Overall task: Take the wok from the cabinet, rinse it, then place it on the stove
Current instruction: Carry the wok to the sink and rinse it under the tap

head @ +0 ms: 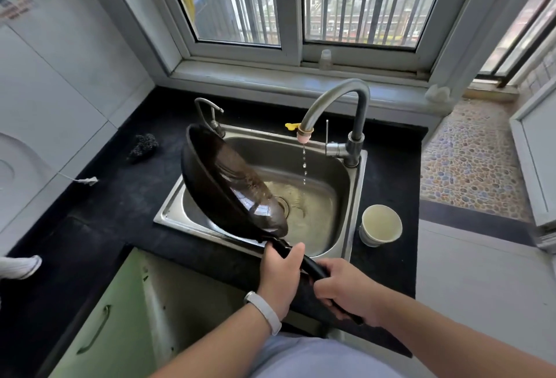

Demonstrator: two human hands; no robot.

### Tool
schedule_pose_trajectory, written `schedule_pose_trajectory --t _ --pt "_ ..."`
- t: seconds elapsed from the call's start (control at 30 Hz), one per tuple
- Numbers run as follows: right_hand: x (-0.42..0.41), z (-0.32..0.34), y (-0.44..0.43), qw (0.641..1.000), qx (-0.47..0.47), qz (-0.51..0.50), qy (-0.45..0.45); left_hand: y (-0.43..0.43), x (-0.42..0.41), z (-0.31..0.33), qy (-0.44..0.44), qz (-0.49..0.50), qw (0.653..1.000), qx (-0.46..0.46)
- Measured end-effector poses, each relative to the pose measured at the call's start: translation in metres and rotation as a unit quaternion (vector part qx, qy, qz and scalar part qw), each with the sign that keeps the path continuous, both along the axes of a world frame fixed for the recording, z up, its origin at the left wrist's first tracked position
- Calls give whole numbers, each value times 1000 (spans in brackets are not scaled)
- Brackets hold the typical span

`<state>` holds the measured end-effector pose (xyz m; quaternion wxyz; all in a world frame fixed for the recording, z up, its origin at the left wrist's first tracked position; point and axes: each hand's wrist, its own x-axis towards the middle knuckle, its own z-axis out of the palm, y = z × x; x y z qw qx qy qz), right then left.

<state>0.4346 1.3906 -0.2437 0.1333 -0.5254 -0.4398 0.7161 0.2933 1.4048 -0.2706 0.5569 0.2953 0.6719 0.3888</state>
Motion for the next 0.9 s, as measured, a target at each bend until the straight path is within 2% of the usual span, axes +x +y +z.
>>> schedule_pose_trajectory --t 0.13,0.27,0.57,0.9 --pt "2 2 1 984 96 54 -137 -4 -1 -5 -19 -3 1000 -7" --pt "2 -1 0 940 216 111 -240 -8 -3 -8 -32 6 999 -6" --pt "-11 12 -8 919 248 125 -279 -19 -17 0 -63 4 998 14" --pt "-46 33 -25 872 312 168 -338 -40 -46 9 -89 62 994 19"
